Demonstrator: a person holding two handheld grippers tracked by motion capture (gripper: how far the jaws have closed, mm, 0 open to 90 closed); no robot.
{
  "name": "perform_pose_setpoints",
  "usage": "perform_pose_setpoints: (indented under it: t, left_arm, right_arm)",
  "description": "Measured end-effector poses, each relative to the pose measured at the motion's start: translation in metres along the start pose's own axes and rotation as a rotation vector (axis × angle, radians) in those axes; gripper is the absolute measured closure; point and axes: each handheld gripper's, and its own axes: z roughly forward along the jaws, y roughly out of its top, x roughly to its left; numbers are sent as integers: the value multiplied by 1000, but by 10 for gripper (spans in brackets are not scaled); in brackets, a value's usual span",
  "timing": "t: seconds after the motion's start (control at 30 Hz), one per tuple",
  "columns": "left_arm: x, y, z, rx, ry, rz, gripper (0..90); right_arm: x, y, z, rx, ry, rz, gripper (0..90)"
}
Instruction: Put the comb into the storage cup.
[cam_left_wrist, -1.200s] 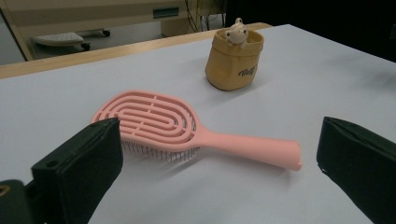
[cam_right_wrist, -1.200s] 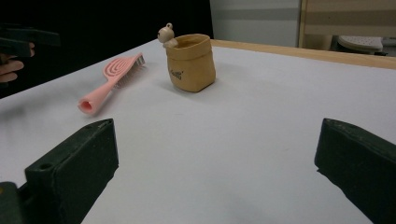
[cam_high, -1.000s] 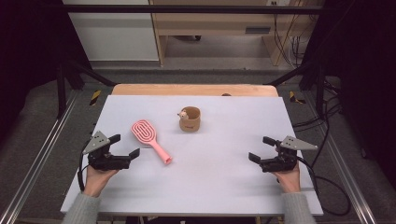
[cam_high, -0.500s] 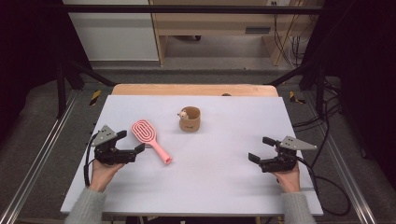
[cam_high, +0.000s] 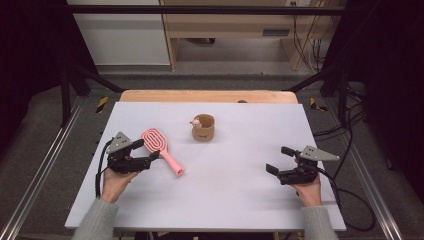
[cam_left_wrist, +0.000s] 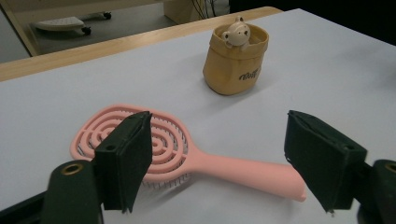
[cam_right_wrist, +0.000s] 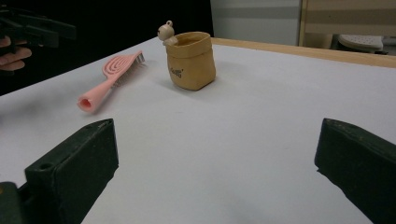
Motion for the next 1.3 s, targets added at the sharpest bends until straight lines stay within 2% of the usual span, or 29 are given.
perform_pose_setpoints:
  t: [0.3,0.57,0.87,0.93,1.07,1.3]
  left_arm:
    - [-1,3,5,13,1,-20,395]
    - [-3,6,13,40,-1,-13,534]
    - [-9,6,24,87,-1,16,676]
    - [-10,6,26,92,-3,13,692]
    - [-12,6,31,112,-4,19,781]
    - [-13,6,38,134,-18,13,864]
  right_arm:
    - [0,0,0,0,-1,1,1]
    - [0,0,0,1,1,2,2]
    - [0,0,0,2,0,1,2]
    - [0,0,0,2,0,1,1]
    - [0,0,0,2,0,1,1]
    - [0,0,0,2,0,2,1]
